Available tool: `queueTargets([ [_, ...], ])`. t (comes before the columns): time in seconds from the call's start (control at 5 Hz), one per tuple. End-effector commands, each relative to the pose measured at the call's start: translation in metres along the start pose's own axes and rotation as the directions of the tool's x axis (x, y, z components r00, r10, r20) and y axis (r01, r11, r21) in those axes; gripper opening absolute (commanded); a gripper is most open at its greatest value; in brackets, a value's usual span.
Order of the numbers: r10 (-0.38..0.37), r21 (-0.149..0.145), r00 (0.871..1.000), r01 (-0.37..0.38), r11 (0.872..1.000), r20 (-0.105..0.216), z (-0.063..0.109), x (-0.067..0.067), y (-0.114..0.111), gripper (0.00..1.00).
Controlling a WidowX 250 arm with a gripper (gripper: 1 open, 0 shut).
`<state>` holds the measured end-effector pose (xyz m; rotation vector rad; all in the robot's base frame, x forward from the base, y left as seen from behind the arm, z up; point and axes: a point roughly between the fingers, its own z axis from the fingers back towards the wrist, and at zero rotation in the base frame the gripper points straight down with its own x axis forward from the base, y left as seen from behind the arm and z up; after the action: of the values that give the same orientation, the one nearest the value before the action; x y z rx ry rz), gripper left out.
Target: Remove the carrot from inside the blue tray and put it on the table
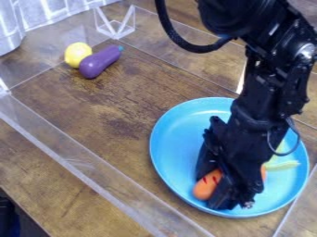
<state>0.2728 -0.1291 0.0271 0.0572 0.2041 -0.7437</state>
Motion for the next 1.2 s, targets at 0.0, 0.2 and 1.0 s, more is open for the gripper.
queueTargets([
  [0.0,-0.016,0.018,0.997,0.015,1.000,0.079,0.0212,0.0029,-0.0043,0.00],
  [0.2,-0.019,0.012,0.996,0.018,1.000,0.086,0.0196,0.0040,-0.0056,0.00],
  [1.0,-0.030,-0.006,0.993,0.031,0.999,0.114,0.0143,0.0089,-0.0106,0.00],
])
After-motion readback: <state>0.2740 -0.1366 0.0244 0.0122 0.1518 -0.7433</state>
